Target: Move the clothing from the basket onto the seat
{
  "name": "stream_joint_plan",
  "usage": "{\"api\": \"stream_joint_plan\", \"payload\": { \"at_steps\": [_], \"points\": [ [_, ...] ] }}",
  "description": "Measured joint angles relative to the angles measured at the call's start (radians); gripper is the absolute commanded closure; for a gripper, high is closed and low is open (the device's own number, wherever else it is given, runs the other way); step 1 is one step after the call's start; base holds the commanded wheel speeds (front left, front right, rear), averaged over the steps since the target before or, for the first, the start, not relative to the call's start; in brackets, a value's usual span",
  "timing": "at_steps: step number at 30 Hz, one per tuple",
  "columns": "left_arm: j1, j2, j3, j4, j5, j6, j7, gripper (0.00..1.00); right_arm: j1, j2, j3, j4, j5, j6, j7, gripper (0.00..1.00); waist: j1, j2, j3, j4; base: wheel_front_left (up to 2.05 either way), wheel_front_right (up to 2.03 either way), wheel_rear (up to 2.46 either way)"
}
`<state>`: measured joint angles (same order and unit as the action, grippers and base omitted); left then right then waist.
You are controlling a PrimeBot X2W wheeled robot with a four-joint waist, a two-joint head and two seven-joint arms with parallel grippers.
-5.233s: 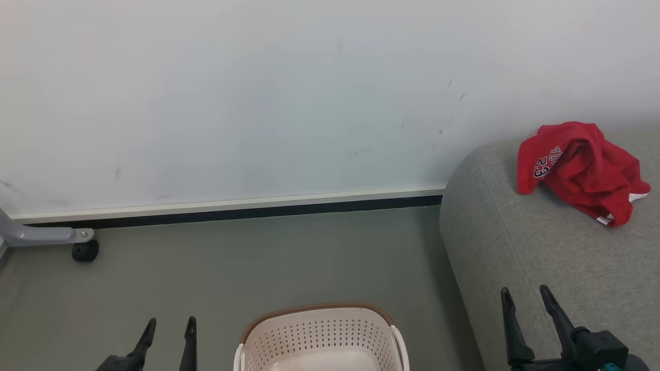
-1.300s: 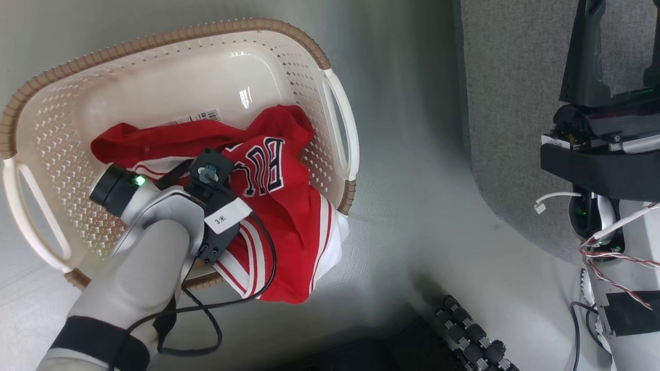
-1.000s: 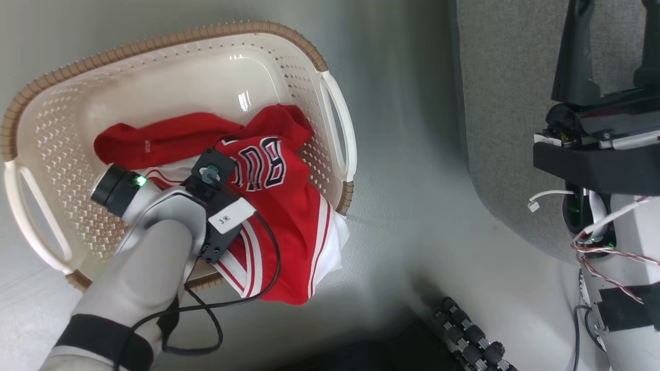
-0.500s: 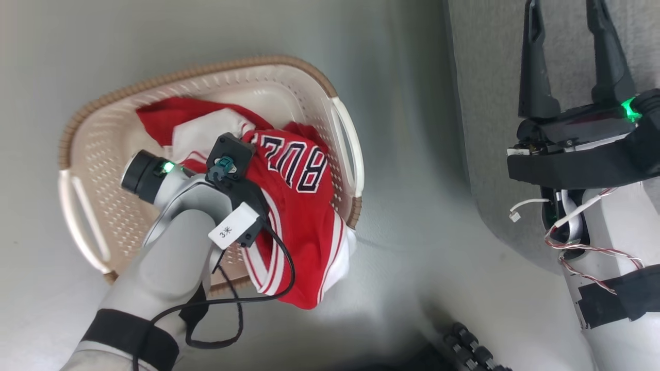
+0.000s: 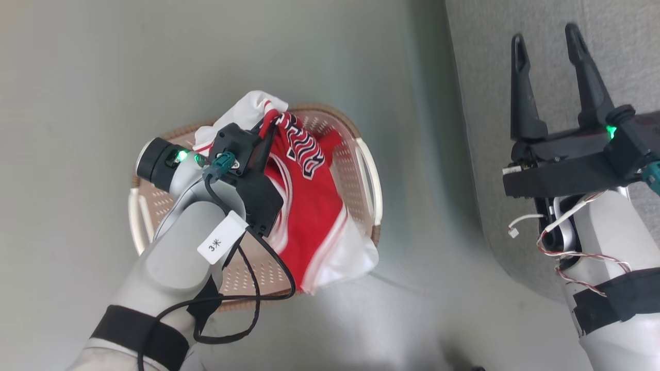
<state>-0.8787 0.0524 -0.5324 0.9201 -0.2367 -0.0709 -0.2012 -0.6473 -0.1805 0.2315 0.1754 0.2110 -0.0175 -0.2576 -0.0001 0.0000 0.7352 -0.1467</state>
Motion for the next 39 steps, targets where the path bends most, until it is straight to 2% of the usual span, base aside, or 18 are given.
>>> {"api": "stream_joint_plan", "payload": {
  "at_steps": [17, 27, 39],
  "points": [
    [-0.019, -0.014, 0.012, -0.060, -0.076, -0.018, -0.030, 1.00, 0.105, 0.000, -0.024, 0.138, 0.007, 0.020, 0.001, 0.00, -0.0001, 0.0000, -0.235, 0.085, 0.00, 0.00, 0.00],
    [-0.031, -0.016, -0.026, -0.103, -0.132, -0.026, -0.031, 1.00, 0.109, 0.003, 0.005, 0.213, 0.009, 0.058, 0.001, 0.00, 0.0000, -0.0001, -0.369, 0.121, 0.00, 0.00, 0.00],
    [-0.034, -0.017, -0.077, -0.102, -0.200, -0.028, -0.017, 1.00, 0.106, 0.038, 0.069, 0.331, -0.002, 0.096, 0.001, 0.00, -0.0001, -0.0001, -0.530, 0.134, 0.00, 0.00, 0.00]
  ]
}}
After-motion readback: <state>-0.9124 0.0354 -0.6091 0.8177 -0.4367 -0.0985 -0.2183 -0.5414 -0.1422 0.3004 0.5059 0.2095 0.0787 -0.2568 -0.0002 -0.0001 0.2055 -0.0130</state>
